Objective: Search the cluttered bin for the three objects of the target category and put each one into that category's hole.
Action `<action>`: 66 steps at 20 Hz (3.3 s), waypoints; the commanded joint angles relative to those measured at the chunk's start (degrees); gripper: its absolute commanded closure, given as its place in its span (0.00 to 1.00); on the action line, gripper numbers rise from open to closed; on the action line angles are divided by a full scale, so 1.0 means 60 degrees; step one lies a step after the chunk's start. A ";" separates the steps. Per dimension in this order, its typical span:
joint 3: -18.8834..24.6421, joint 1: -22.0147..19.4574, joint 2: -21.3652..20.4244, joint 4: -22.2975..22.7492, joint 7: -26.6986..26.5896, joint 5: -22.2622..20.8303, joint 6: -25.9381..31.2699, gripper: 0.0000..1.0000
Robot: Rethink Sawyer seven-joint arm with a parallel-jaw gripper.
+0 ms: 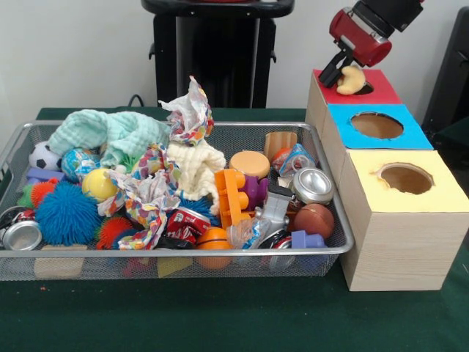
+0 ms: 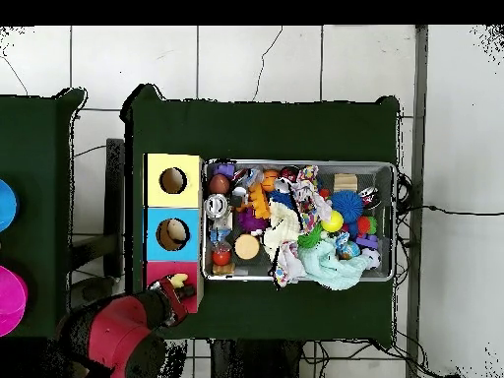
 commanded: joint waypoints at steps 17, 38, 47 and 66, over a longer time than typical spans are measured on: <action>0.2624 -0.0883 -0.0463 -0.0709 0.1795 0.0604 -0.0707 1.00; 0.3464 -0.1581 -0.2269 0.0193 0.1266 0.0151 -0.1007 1.00; 0.3046 -0.1500 -0.2608 0.0319 0.1068 -0.0465 -0.0561 1.00; 0.1911 -0.3303 -0.4534 0.0744 -0.0532 -0.3353 0.0121 1.00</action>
